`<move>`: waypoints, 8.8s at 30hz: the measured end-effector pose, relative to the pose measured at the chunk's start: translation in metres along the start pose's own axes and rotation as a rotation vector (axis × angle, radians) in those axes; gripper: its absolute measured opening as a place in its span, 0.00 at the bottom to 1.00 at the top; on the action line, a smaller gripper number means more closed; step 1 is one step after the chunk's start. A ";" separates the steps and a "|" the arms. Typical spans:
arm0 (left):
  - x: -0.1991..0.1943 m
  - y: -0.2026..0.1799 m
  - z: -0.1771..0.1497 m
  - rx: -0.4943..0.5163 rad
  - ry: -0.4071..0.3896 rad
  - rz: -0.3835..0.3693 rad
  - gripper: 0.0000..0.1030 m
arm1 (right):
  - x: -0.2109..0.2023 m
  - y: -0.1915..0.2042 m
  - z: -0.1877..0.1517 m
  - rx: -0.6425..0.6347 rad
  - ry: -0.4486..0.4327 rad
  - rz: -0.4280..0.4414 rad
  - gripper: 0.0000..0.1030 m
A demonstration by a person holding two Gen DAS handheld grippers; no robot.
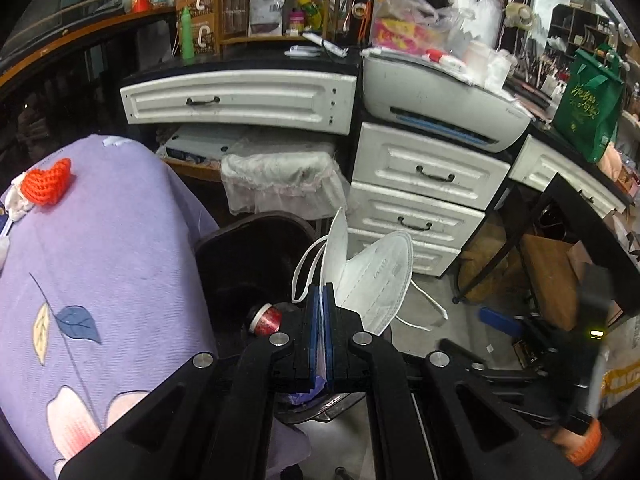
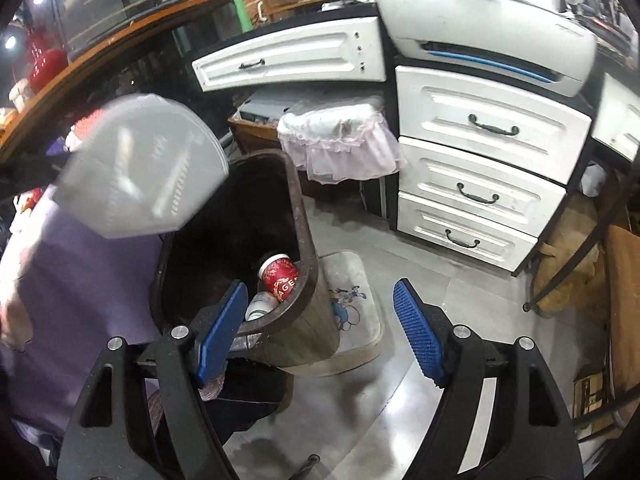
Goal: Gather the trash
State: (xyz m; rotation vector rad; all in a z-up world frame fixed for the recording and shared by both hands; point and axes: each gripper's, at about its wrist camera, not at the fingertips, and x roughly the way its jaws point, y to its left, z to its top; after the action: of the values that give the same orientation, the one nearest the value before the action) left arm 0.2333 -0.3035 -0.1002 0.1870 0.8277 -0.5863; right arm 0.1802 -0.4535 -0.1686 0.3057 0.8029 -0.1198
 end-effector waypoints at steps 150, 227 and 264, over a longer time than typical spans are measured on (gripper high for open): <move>-0.150 0.216 -0.067 -0.253 -0.194 0.309 0.10 | -0.021 0.235 0.106 -0.271 -0.033 0.321 0.22; -0.039 0.009 -0.011 0.012 -0.022 -0.063 0.10 | 0.012 0.047 0.010 0.029 -0.007 0.039 0.73; -0.014 -0.017 0.015 0.057 -0.087 -0.137 0.91 | -0.029 0.002 -0.003 0.128 -0.054 -0.027 0.74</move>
State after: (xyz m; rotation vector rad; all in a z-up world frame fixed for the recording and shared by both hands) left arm 0.2257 -0.3176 -0.0786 0.1561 0.7436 -0.7421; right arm 0.1584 -0.4506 -0.1487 0.4107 0.7479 -0.2046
